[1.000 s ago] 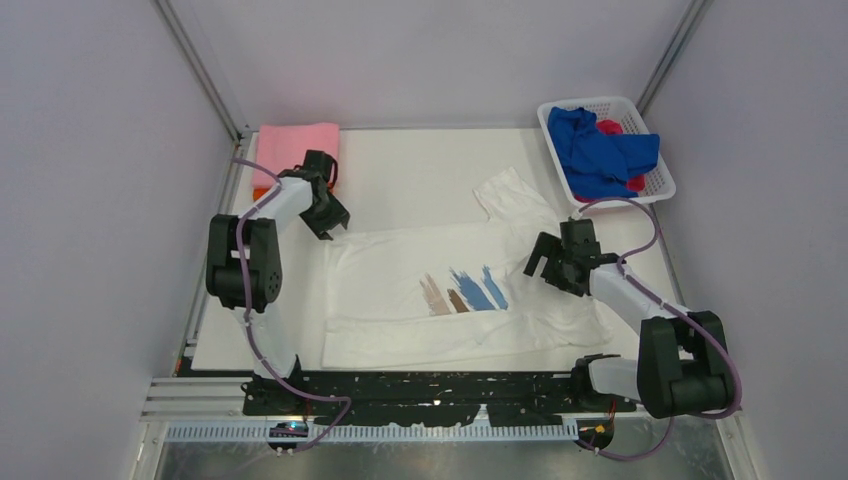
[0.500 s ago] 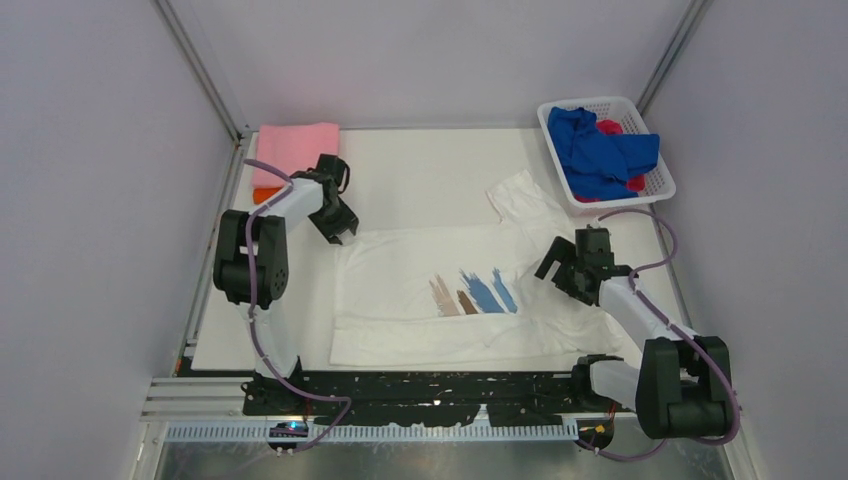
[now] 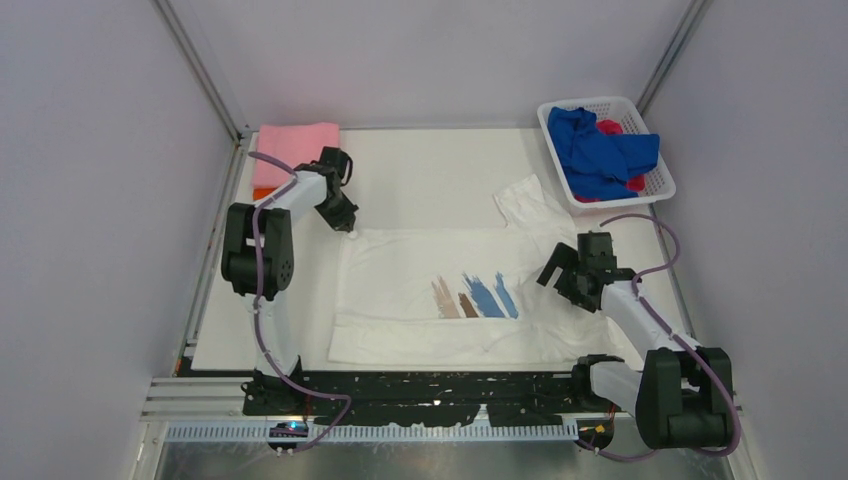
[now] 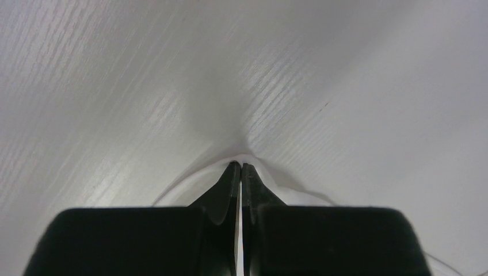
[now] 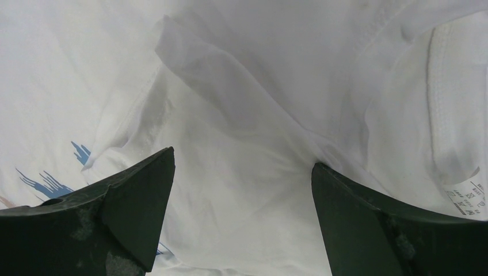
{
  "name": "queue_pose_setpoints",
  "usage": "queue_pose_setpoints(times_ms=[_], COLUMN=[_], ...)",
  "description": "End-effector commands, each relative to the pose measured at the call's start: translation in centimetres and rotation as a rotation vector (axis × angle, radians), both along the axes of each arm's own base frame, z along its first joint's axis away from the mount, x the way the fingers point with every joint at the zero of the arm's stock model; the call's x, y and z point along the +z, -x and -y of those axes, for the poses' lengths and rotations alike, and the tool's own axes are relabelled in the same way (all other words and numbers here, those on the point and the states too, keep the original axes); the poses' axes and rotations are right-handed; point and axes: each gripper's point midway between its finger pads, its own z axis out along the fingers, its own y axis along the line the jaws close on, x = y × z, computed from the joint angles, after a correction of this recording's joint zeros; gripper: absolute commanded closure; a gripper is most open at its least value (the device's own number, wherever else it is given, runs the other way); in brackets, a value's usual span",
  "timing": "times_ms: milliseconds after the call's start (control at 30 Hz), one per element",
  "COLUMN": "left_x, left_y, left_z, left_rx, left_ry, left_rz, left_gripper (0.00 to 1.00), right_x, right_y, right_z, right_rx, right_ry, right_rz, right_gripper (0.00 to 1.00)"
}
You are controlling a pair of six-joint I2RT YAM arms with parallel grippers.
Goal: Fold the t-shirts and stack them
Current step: Grab the side of the flattened tshirt furthest away from the robot with both arms
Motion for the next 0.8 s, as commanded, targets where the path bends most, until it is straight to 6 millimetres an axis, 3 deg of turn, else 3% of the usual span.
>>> queue_pose_setpoints(times_ms=[0, 133, 233, 467, 600, 733, 767], left_x=[1.9, 3.1, 3.5, 4.0, 4.4, 4.1, 4.0], left_y=[-0.8, -0.9, -1.4, -1.6, -1.7, -1.3, -1.2], left_z=[-0.6, -1.4, -0.7, -0.3, 0.0, 0.5, 0.6], left_rx=[0.002, 0.017, -0.023, -0.077, -0.099, -0.119, -0.122], left_ry=[-0.031, -0.066, -0.035, -0.028, -0.019, 0.008, 0.008], left_rz=[0.052, 0.092, 0.120, 0.144, 0.153, 0.139, 0.136], left_gripper=[1.00, 1.00, 1.00, 1.00, 1.00, 1.00, 1.00], right_x=[0.4, 0.5, 1.5, 5.8, 8.3, 10.7, 12.1], right_y=[0.7, 0.6, -0.2, -2.6, -4.1, -6.7, -7.8], right_z=[1.0, 1.0, 0.3, -2.0, -2.2, -2.4, -2.6], right_rx=[-0.020, -0.007, 0.069, 0.200, 0.228, 0.239, 0.246], right_ry=[0.022, 0.026, 0.007, -0.064, -0.055, -0.040, -0.020], right_rz=[-0.032, -0.028, 0.021, 0.210, 0.319, 0.396, 0.433], right_gripper=[0.05, 0.05, 0.05, 0.05, 0.05, 0.05, 0.05])
